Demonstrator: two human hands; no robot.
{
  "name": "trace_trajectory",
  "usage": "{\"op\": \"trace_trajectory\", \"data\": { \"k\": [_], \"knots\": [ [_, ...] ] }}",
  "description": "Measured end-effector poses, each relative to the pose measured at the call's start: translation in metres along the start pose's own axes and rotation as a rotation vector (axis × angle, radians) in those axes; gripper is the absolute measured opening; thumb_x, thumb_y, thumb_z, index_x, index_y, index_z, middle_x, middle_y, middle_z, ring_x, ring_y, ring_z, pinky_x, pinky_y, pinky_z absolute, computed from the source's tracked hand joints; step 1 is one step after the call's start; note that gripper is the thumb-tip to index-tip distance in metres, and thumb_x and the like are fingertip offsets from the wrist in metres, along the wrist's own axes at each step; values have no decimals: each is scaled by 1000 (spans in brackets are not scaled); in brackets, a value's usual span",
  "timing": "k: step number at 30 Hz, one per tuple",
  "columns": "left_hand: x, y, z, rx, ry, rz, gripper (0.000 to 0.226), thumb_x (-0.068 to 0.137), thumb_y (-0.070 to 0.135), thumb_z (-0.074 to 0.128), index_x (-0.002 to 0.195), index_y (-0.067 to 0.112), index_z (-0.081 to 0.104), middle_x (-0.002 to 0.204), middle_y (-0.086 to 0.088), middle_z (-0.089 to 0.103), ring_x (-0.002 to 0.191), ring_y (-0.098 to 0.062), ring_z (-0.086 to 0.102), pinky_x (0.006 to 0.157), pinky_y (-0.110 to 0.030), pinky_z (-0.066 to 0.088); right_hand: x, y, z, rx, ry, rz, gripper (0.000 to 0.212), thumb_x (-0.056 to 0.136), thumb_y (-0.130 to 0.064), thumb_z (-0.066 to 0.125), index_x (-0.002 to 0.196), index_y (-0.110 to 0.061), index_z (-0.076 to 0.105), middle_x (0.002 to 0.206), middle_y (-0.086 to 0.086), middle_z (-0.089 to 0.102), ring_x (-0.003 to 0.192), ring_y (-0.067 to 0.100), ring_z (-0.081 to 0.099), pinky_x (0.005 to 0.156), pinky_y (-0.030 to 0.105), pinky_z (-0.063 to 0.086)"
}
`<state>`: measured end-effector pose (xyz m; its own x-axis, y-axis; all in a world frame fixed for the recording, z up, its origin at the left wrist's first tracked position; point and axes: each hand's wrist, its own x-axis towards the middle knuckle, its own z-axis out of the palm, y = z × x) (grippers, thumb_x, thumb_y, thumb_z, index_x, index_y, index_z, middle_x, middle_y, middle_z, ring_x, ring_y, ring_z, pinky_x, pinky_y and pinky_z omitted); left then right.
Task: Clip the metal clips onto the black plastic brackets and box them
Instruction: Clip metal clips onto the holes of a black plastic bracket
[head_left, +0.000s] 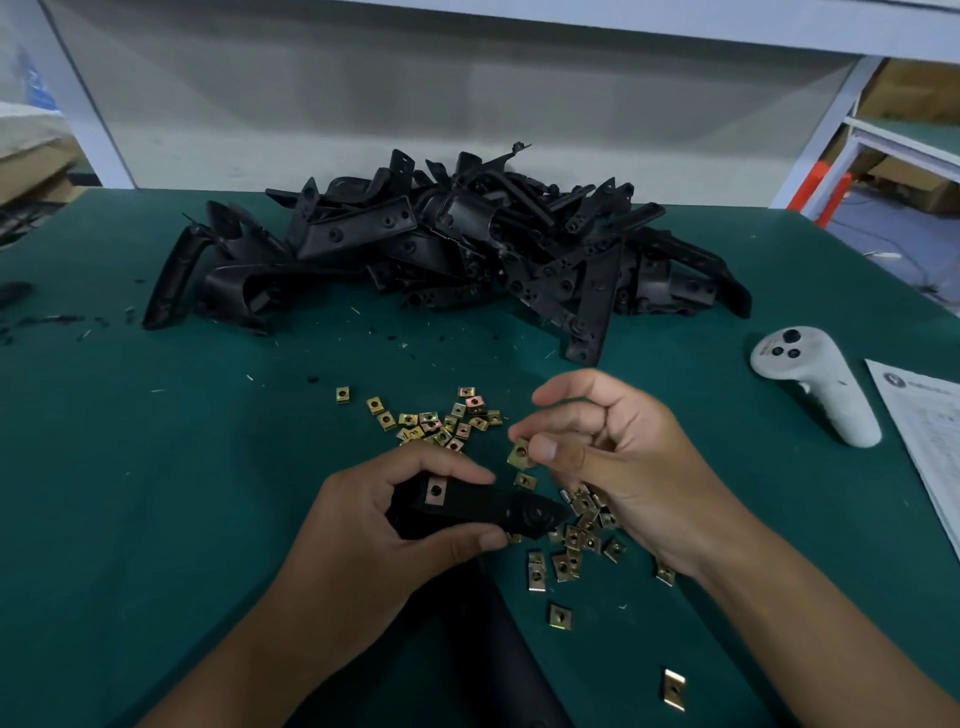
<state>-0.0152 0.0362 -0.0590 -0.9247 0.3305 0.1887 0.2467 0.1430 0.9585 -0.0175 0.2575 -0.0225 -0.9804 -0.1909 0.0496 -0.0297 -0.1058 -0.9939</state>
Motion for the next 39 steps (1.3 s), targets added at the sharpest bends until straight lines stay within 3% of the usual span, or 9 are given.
{"op": "trace_trajectory", "data": {
  "k": [4, 12, 17, 21, 26, 30, 34, 36, 39],
  "knots": [
    [0, 0, 1, -12, -8, 18, 37, 65, 57, 84, 96, 40, 74, 82, 8, 75, 69, -2, 67, 62, -15, 53, -1, 2, 1, -35, -20, 29, 27, 76, -26, 83, 99, -31, 71, 99, 7, 79, 77, 6, 71, 60, 17, 50],
    [1, -3, 3, -31, -2, 47, 33, 67, 48, 85, 97, 38, 73, 87, 8, 75, 75, -2, 68, 68, -11, 50, -2, 2, 3, -76, -25, 54, 31, 80, -18, 79, 106, -15, 63, 97, 7, 79, 72, 5, 68, 59, 15, 48],
    [0, -1, 4, -18, -3, 67, 31, 67, 46, 85, 95, 40, 72, 88, 11, 76, 77, -1, 69, 69, -10, 50, -3, 3, 7, -85, -13, 74, 30, 77, -21, 80, 103, -17, 64, 95, 6, 80, 74, 7, 69, 57, 16, 48],
    [1, -1, 4, -23, 8, 68, 32, 66, 46, 84, 96, 38, 72, 89, 13, 76, 79, -2, 70, 71, -11, 51, -3, 4, 8, -70, 12, 88, 29, 74, -20, 82, 99, -18, 66, 94, 9, 79, 84, 14, 74, 67, 21, 56],
    [0, 1, 4, 8, 3, 72, 34, 66, 48, 83, 97, 39, 71, 89, 15, 75, 80, -4, 71, 71, -13, 53, -6, -3, 11, -52, 21, 132, 30, 69, -21, 83, 92, -15, 65, 92, 12, 79, 80, 17, 74, 64, 22, 57],
    [0, 0, 4, 18, -13, 75, 32, 68, 46, 83, 96, 40, 69, 88, 18, 73, 78, -1, 68, 71, -11, 50, -8, -6, 16, -57, 60, 156, 30, 65, -19, 82, 88, -14, 64, 86, 11, 79, 76, 17, 73, 60, 22, 55],
    [1, -2, 4, 33, -25, 78, 30, 69, 48, 82, 95, 43, 67, 86, 18, 72, 76, 0, 66, 70, -12, 49, -10, -3, 23, 2, 123, 202, 33, 58, -22, 82, 85, -16, 64, 71, -1, 74, 72, 16, 71, 60, 24, 53],
    [1, -2, 3, 36, -22, 82, 30, 70, 48, 82, 95, 44, 66, 85, 19, 71, 74, 1, 65, 69, -11, 48, -11, 2, 28, 14, 154, 190, 35, 57, -26, 82, 84, -18, 63, 65, -7, 71, 73, 16, 69, 65, 27, 51],
    [1, -1, 3, 44, -23, 83, 31, 70, 46, 81, 96, 45, 64, 87, 21, 69, 76, 1, 65, 69, -8, 47, -12, 5, 30, -39, 179, 117, 26, 62, -23, 81, 82, -20, 65, 72, -1, 75, 82, 17, 74, 74, 27, 55]
  ]
}}
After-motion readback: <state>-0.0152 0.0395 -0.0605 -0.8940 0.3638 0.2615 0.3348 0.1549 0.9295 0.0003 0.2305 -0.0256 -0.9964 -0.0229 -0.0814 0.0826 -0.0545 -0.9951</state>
